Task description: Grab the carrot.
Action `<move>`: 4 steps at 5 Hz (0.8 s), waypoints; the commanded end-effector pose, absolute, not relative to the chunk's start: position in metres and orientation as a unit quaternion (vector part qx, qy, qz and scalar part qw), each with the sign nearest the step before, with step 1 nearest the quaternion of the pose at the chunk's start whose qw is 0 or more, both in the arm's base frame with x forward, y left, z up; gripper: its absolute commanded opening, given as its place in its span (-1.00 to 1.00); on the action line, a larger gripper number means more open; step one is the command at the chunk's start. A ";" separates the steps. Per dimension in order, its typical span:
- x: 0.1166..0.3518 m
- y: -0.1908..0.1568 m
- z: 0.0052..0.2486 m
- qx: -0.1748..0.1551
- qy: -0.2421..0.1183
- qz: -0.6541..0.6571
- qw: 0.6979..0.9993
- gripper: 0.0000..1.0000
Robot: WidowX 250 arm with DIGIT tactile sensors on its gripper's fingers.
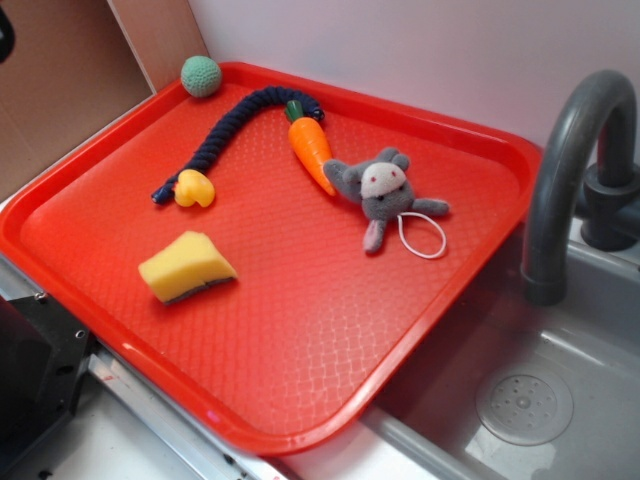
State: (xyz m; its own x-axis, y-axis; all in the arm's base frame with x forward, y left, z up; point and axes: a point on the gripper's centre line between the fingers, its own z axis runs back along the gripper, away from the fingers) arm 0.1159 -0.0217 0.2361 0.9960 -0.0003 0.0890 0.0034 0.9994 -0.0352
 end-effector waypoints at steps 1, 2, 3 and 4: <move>0.116 -0.022 0.236 -0.018 -0.045 -0.001 0.999 1.00; 0.135 -0.011 0.223 -0.030 -0.025 0.125 0.991 1.00; 0.156 -0.003 0.223 0.004 -0.055 0.247 0.967 1.00; 0.183 -0.003 0.208 0.044 -0.068 0.364 0.928 1.00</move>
State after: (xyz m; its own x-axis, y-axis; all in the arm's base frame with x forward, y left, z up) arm 0.1829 -0.0037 0.1930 0.7203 0.6824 0.1241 -0.6921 0.7189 0.0646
